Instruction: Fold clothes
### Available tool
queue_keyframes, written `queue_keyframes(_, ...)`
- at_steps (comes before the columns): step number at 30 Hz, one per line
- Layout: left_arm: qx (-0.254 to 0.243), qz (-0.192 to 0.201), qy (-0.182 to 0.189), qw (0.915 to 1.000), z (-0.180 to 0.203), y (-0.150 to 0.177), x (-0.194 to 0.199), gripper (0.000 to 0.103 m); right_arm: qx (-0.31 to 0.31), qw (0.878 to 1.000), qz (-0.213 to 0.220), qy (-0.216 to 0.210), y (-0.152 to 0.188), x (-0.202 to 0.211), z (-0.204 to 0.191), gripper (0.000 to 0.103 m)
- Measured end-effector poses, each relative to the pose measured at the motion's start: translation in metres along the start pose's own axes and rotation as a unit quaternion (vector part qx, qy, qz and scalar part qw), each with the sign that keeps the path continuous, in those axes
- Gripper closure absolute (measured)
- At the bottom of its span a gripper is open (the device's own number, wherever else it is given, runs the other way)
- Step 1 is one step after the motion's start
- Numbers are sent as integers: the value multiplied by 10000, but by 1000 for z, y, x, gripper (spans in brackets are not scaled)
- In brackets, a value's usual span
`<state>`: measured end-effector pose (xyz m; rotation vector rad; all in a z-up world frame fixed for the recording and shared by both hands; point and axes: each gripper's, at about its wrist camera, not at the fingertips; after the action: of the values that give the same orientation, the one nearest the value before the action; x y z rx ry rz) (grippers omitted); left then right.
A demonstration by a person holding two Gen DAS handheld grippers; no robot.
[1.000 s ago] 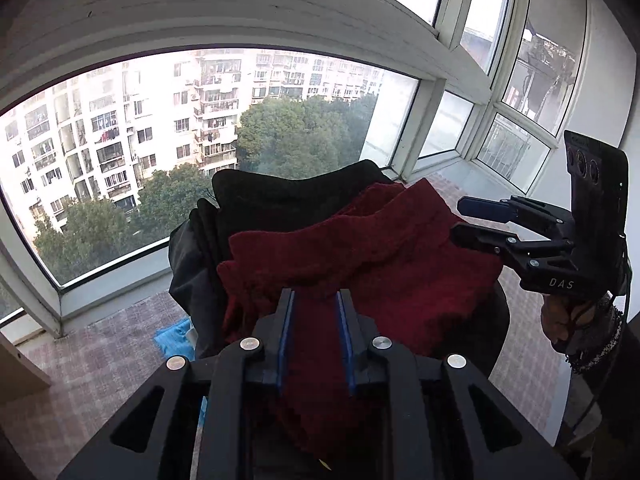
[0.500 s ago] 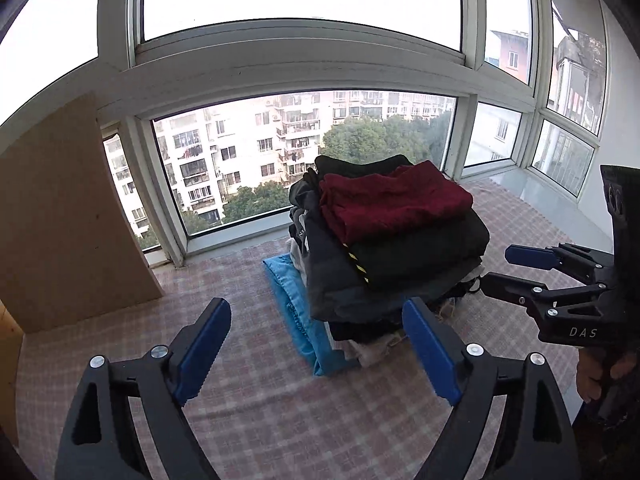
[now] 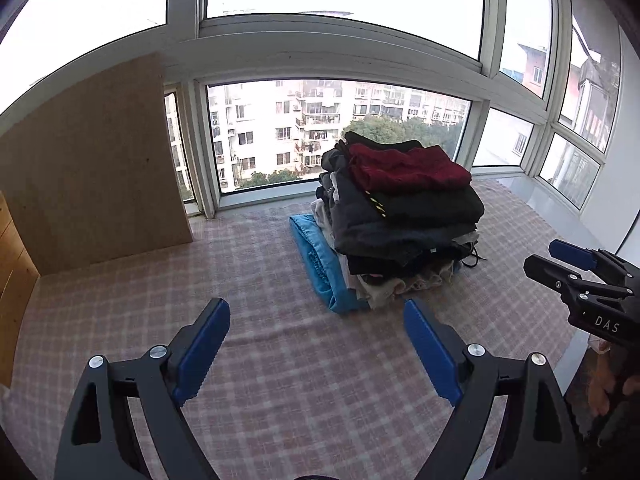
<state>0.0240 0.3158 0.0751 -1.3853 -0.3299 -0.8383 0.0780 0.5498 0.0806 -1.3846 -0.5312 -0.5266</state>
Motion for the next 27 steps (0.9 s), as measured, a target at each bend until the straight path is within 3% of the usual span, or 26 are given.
queue_keyframes(9,-387,136,132,9991,-29,10,35,14,-262,9990,-181,309,16,13,-43,35)
queue_keyframes(12,-444,175,290,9984,-44,11,47,0,-353,9983,-263,380,19,16,-59,35)
queue_keyframes(27,-695,164,751,9946,-87,22,75,0,-367,9944,-395,914,28,42,-117,35)
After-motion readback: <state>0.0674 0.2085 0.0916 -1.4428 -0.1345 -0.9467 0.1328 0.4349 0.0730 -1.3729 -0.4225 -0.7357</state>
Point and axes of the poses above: each gripper's, at about its wrist camera, not at the fingertips, and x roughly against the way its jaws point, z to its right, y to its underside, and after that the axes turned 10 degrees about x, right-handed
